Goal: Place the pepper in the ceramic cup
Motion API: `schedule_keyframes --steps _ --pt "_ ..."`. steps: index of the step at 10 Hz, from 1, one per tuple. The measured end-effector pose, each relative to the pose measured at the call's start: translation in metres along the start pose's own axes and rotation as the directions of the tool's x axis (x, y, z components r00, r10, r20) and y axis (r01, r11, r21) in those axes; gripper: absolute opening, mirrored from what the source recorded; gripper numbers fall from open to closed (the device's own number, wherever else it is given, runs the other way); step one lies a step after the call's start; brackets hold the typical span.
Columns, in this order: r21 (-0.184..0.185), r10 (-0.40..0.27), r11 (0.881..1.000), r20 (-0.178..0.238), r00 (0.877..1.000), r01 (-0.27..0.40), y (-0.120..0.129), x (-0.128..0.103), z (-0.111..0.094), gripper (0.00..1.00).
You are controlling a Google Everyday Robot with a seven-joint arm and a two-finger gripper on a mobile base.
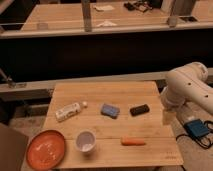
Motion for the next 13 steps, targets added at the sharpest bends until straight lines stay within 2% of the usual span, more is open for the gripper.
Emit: schedule_keyframes --steps 4,7,10,13 --pt "0.000 -0.001 1.000 0.000 1.000 0.001 0.000 0.000 0.000 0.80" --pt "-0.001 -0.003 1.000 0.011 1.000 0.003 0.019 -0.021 0.005 0.80" --pt "0.003 -0.006 1.000 0.017 1.000 0.005 0.022 -0.023 0.005 0.80" --pt "0.001 -0.012 1.000 0.046 0.999 0.012 0.037 -0.042 0.007 0.80"
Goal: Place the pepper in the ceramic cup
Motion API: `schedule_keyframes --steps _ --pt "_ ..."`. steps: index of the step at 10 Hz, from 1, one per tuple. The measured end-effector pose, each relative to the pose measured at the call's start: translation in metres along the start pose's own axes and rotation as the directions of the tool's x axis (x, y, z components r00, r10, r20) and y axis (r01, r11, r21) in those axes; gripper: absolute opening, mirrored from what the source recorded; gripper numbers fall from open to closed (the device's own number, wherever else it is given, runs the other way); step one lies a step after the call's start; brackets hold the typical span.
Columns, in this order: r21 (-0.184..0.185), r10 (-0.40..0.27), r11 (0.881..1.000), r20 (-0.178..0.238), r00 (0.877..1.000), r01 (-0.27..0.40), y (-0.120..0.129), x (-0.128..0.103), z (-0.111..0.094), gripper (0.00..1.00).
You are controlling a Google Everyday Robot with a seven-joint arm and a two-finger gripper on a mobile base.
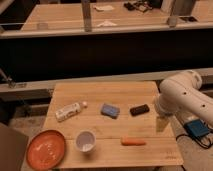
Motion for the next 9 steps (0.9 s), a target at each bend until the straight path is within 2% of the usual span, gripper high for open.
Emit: schedule_keyframes --steps 3,5,9 --pt "0.001 -0.002 1.000 0.017 1.000 0.002 0.008 -0.007 0.003 0.80" --pt "-0.010 0.004 1.000 0.043 0.999 -0.004 0.025 -0.018 0.015 0.80" --pt "-0.017 0.001 1.000 0.070 0.998 0.000 0.035 -0.034 0.026 0.80"
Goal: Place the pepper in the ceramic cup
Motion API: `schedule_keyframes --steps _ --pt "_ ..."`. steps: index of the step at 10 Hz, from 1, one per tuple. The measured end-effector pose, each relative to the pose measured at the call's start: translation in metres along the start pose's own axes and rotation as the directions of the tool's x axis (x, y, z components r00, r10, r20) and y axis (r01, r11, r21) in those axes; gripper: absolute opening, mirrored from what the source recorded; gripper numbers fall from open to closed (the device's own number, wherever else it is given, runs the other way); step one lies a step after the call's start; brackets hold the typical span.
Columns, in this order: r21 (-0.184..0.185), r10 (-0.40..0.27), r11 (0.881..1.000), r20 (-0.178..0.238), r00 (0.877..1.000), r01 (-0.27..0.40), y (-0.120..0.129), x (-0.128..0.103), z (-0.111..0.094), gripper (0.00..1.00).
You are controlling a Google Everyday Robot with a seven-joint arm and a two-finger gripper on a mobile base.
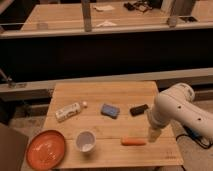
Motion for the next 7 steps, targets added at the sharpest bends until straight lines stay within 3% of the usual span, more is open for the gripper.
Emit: schedule_keyframes --steps 7 --pt "-0.013 0.013 1.000 0.043 0.999 -0.013 0.019 -0.013 0.028 0.80"
